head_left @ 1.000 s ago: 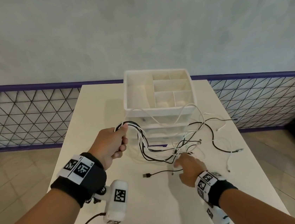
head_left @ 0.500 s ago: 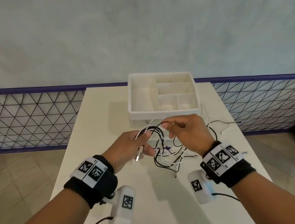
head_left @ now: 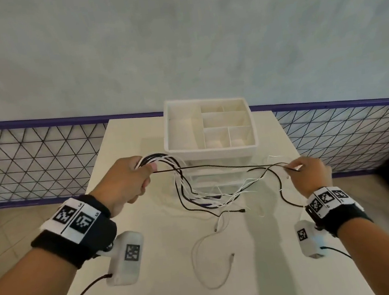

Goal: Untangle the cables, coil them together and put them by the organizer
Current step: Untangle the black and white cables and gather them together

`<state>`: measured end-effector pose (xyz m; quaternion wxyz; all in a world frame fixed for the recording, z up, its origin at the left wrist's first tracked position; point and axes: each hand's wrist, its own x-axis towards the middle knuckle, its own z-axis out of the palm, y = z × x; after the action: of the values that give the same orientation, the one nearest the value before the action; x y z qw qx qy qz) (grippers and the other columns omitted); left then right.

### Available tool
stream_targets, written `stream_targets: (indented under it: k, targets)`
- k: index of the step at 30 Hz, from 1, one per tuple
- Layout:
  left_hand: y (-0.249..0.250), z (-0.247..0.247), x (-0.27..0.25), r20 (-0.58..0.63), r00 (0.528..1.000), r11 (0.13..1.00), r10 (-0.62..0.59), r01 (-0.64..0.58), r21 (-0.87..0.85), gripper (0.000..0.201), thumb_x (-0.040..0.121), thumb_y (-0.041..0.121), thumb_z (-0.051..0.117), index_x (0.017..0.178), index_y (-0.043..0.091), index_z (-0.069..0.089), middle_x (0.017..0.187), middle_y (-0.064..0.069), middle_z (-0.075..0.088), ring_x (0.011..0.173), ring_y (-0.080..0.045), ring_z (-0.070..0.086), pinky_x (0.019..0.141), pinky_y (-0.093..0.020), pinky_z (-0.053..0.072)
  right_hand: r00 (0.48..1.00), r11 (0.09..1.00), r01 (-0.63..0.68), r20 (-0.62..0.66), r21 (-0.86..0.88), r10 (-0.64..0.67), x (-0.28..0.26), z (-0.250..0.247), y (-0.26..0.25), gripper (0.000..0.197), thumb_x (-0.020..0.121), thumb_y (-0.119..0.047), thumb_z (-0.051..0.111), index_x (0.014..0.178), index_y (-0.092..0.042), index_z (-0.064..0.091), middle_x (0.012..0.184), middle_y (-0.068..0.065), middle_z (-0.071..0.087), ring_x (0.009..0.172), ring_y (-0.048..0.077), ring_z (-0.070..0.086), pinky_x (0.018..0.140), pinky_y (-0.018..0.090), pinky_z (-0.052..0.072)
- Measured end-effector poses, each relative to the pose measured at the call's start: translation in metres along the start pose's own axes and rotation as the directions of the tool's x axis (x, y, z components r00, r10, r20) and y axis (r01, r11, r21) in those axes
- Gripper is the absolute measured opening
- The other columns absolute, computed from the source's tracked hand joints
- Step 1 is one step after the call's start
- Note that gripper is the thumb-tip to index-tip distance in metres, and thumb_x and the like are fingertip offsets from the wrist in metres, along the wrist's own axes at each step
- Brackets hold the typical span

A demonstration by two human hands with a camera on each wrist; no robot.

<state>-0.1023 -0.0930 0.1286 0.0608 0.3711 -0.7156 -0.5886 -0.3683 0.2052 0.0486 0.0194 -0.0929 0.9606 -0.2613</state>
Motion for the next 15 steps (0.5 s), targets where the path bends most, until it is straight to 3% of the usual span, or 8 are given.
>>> stream_targets:
  k: [2, 4, 5, 7, 9, 11, 13, 15]
  targets:
    - [0.004, 0.003, -0.002, 0.013, 1.0, 0.999, -0.018, 0.017, 0.033, 0.025, 0.097, 0.022, 0.058, 0.103, -0.002, 0.063, 0.059, -0.002, 0.046, 0.04, -0.009, 0.033, 0.042, -0.02, 0.019, 0.979, 0.999, 0.036, 0.201, -0.01, -0.034, -0.006, 0.009, 0.0, 0.035, 0.081, -0.024, 0.077, 0.114, -0.017, 0.069, 0.101, 0.007, 0.068, 0.111, 0.031, 0.062, 0.087, 0.028, 0.039]
    - [0.007, 0.008, -0.004, 0.048, 0.999, 0.998, -0.021, 0.019, 0.054, 0.028, 0.096, 0.022, 0.061, 0.104, -0.005, 0.063, 0.059, -0.001, 0.046, 0.04, -0.008, 0.033, 0.04, -0.02, 0.02, 0.909, 0.98, 0.178, 0.397, -0.087, -0.13, -0.019, 0.016, -0.012, 0.058, 0.076, -0.017, 0.077, 0.13, -0.021, 0.059, 0.127, 0.007, 0.06, 0.121, 0.027, 0.056, 0.096, 0.028, 0.039]
    - [0.009, 0.011, -0.006, 0.06, 0.998, 0.998, -0.021, 0.017, 0.066, 0.03, 0.095, 0.022, 0.061, 0.105, -0.007, 0.062, 0.058, -0.001, 0.047, 0.04, -0.009, 0.033, 0.04, -0.02, 0.02, 0.892, 0.967, 0.242, 0.41, -0.077, -0.191, -0.024, 0.016, -0.022, 0.058, 0.074, -0.016, 0.076, 0.129, -0.024, 0.058, 0.133, 0.005, 0.056, 0.12, 0.026, 0.056, 0.098, 0.03, 0.041]
    - [0.014, 0.018, -0.009, 0.093, 0.996, 0.995, -0.014, 0.005, 0.099, 0.031, 0.095, 0.022, 0.062, 0.105, -0.007, 0.063, 0.057, -0.001, 0.048, 0.041, -0.01, 0.034, 0.039, -0.02, 0.022, 0.874, 0.929, 0.342, 0.316, 0.139, -0.369, -0.044, 0.009, -0.054, 0.05, 0.073, -0.013, 0.075, 0.118, -0.029, 0.059, 0.128, 0.001, 0.058, 0.101, 0.021, 0.062, 0.089, 0.032, 0.049]
    - [0.023, 0.027, -0.014, 0.165, 0.986, 0.99, -0.001, -0.023, 0.141, 0.027, 0.095, 0.023, 0.062, 0.101, -0.004, 0.065, 0.057, -0.001, 0.048, 0.041, -0.01, 0.034, 0.038, -0.021, 0.023, 0.763, 0.772, 0.485, 0.232, 0.412, -0.604, -0.071, 0.001, -0.094, 0.062, 0.071, -0.012, 0.079, 0.123, -0.032, 0.053, 0.127, -0.006, 0.056, 0.1, 0.013, 0.06, 0.081, 0.027, 0.049]
    - [0.033, 0.037, -0.02, 0.267, 0.963, 0.978, 0.039, -0.092, 0.187, 0.02, 0.095, 0.022, 0.061, 0.09, 0.003, 0.066, 0.058, -0.002, 0.049, 0.04, -0.01, 0.035, 0.039, -0.021, 0.023, 0.641, 0.669, 0.558, 0.258, 0.491, -0.723, -0.091, 0.002, -0.129, 0.078, 0.072, -0.021, 0.082, 0.138, -0.033, 0.042, 0.129, -0.012, 0.055, 0.109, 0.002, 0.057, 0.086, 0.016, 0.047]
    - [0.042, 0.044, -0.025, 0.349, 0.932, 0.946, 0.098, -0.197, 0.258, 0.02, 0.095, 0.023, 0.061, 0.076, 0.016, 0.063, 0.059, -0.002, 0.051, 0.042, -0.01, 0.039, 0.039, -0.022, 0.026, 0.605, 0.635, 0.552, 0.264, 0.54, -0.751, -0.1, 0.02, -0.148, 0.058, 0.077, -0.02, 0.081, 0.128, -0.025, 0.054, 0.107, -0.009, 0.068, 0.091, 0.001, 0.065, 0.079, 0.016, 0.052]
    - [0.047, 0.042, -0.027, 0.388, 0.911, 0.87, 0.139, -0.3, 0.391, 0.024, 0.095, 0.026, 0.06, 0.071, 0.024, 0.06, 0.058, 0.003, 0.054, 0.043, -0.007, 0.043, 0.041, -0.019, 0.032, 0.63, 0.654, 0.534, 0.263, 0.536, -0.731, -0.094, 0.038, -0.148, 0.014, 0.081, -0.016, 0.077, 0.088, -0.024, 0.068, 0.07, -0.015, 0.067, 0.06, -0.001, 0.059, 0.06, 0.02, 0.049]
